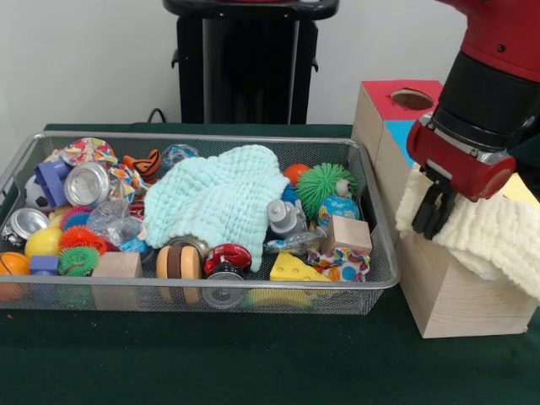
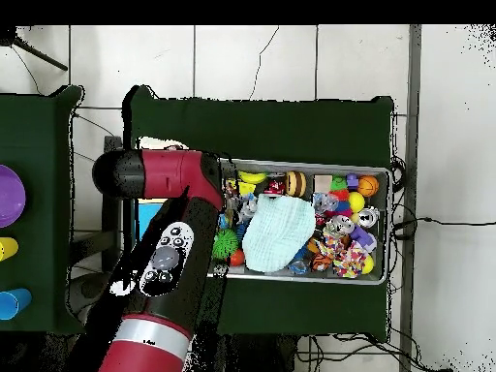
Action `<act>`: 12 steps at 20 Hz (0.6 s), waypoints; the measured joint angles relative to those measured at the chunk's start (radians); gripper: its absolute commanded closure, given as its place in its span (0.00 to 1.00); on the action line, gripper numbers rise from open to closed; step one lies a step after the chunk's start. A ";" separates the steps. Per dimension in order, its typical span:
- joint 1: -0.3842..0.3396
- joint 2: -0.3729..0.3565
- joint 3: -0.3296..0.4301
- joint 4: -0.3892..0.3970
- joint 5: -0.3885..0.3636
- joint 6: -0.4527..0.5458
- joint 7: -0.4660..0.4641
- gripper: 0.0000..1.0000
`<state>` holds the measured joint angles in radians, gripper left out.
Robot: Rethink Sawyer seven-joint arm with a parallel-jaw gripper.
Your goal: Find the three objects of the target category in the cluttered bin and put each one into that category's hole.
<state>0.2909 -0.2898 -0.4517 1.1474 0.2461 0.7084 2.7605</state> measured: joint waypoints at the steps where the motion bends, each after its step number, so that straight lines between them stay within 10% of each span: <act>1: 0.005 -0.003 0.000 0.000 0.001 0.017 0.000 1.00; 12: 0.048 -0.070 -0.005 0.000 0.023 0.134 0.000 1.00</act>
<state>0.3389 -0.3595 -0.4570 1.1478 0.2691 0.8421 2.7605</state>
